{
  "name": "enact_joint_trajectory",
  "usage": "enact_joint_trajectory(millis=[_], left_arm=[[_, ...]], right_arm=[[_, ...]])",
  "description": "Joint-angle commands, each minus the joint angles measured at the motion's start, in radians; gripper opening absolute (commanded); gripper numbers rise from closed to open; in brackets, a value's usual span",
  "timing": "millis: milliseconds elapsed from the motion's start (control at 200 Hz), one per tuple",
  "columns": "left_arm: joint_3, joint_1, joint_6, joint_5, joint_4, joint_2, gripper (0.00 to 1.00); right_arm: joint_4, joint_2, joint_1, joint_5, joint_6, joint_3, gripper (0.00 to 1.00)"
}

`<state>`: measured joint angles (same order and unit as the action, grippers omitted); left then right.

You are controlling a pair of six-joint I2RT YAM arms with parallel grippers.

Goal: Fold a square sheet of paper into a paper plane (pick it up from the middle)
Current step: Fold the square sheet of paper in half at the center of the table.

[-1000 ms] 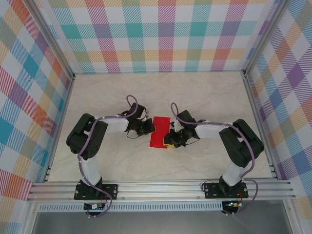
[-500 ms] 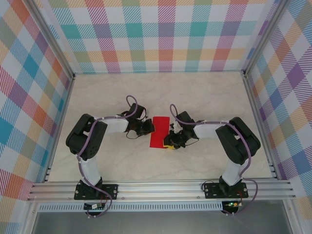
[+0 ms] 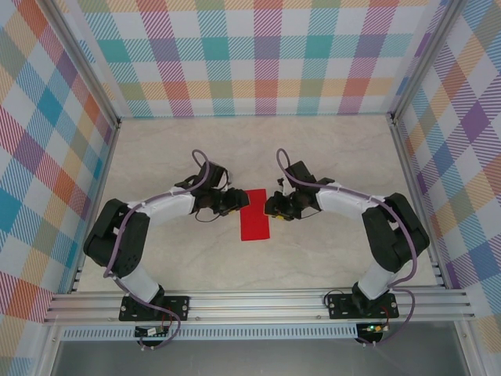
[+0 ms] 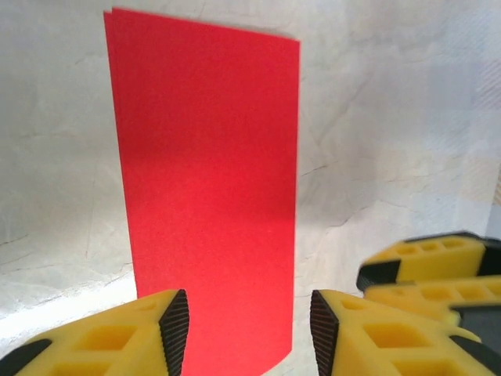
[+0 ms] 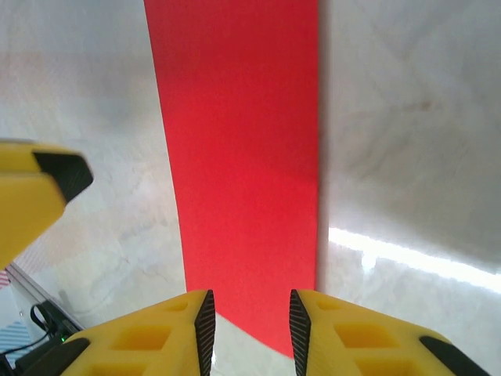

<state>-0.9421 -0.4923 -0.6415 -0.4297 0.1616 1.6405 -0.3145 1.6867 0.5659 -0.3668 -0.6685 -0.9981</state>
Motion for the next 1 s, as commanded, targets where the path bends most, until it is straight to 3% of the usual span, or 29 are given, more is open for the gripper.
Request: enact_joint_trajectory(millis=[0,235,995], left_arm=[[0.055,0.037,-0.033,-0.041,-0.024,0.011,0.51],[0.107,0.047,-0.098,-0.119,-0.157,0.077,0.54],[0.098,0.048,-0.084,-0.148,-0.144,0.100,0.56]], right_arm=[[-0.033,0.054,-0.001,0.006,0.023,-0.055,0.34],[-0.037,0.146,-0.001,-0.018,0.031,-0.123,0.35],[-0.049,0.253,-0.001,-0.008,0.034,-0.134,0.35]])
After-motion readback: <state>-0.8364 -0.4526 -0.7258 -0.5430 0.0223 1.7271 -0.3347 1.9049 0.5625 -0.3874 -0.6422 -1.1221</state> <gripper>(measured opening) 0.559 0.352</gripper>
